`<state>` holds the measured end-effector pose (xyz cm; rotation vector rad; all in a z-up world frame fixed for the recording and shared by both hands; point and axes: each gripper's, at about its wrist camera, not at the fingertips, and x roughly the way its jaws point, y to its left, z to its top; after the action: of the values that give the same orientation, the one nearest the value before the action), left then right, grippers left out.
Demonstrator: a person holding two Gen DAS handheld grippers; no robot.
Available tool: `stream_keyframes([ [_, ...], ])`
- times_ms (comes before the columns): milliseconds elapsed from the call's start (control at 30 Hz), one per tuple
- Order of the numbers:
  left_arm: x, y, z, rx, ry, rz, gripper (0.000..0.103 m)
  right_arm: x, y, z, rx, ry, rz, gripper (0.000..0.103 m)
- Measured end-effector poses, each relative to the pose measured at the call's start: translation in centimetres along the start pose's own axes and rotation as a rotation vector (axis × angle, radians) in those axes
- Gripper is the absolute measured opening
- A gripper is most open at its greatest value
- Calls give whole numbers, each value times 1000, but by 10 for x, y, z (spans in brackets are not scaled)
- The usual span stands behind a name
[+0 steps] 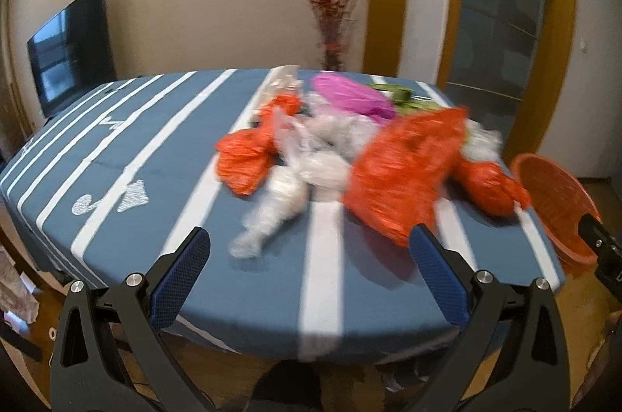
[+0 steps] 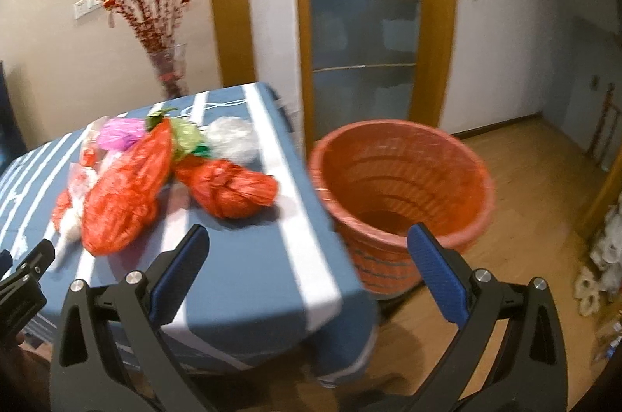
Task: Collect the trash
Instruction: 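Grasp the clear plastic bag with the left tool while the right tool grasps a red bag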
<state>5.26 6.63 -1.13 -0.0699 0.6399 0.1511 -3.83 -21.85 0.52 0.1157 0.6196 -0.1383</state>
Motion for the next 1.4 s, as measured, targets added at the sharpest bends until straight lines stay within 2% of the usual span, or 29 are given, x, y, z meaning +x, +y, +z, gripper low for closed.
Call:
stream_keyframes([
  [267, 31, 35, 18, -53, 40, 23, 101, 56, 28, 19, -52, 50, 77, 99],
  [367, 40, 41, 22, -51, 49, 29, 101, 73, 36, 24, -52, 69, 125, 99],
  [567, 58, 44, 28, -26, 56, 36, 101, 104, 51, 32, -73, 101, 165, 98],
  [700, 66, 44, 30, -5, 60, -10, 101, 120, 62, 32, -104, 149, 199, 86],
  [800, 72, 41, 32, 11, 58, -63, 101, 133, 64, 29, -125, 182, 179, 76],
  [833, 74, 39, 32, 15, 59, -74, 101, 135, 64, 28, -126, 188, 169, 70],
  [900, 78, 36, 32, 25, 62, -86, 100, 135, 61, 26, -122, 188, 164, 65],
  [967, 83, 33, 32, 35, 71, -97, 95, 135, 59, 26, -120, 186, 163, 61],
  [1033, 90, 30, 32, 42, 95, -114, 83, 135, 59, 27, -120, 184, 164, 58],
  [1267, 107, 22, 30, 52, 165, -126, 65, 127, 55, 23, -107, 177, 174, 53],
  [1333, 112, 21, 28, 58, 191, -126, 51, 126, 54, 24, -102, 176, 178, 51],
  [1400, 115, 21, 27, 52, 209, -136, 45, 123, 52, 24, -97, 174, 186, 48],
])
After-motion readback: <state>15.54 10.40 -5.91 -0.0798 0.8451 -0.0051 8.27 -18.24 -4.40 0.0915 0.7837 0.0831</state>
